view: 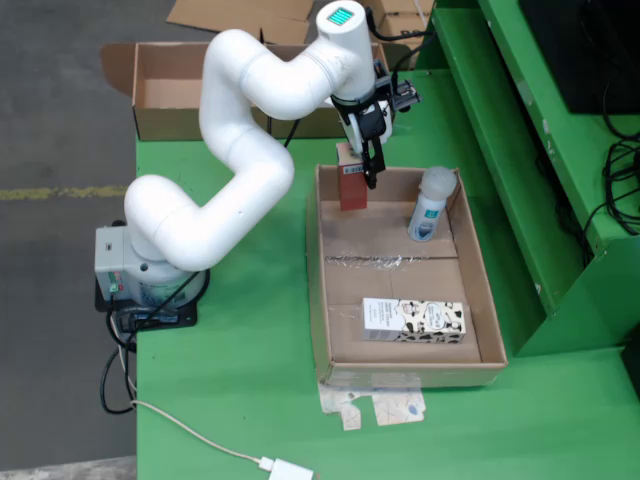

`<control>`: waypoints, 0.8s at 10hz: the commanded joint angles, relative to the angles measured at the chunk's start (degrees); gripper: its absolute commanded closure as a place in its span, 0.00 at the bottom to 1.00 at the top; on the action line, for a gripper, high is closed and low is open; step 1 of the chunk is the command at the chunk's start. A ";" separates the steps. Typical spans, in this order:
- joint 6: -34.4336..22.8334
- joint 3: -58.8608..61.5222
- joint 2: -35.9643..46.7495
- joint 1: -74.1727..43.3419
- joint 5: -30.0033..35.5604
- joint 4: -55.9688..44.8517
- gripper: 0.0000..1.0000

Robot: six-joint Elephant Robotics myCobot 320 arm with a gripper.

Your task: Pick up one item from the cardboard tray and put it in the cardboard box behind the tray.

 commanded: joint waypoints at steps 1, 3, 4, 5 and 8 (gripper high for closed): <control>4.34 -24.28 30.40 7.29 -6.30 6.35 1.00; 4.96 -49.69 43.73 8.49 -6.91 18.77 1.00; 2.65 -61.52 50.61 11.73 -10.89 34.54 1.00; 2.65 -61.52 50.61 11.73 -10.89 34.54 1.00; 1.24 -61.52 52.24 15.61 -14.37 35.78 1.00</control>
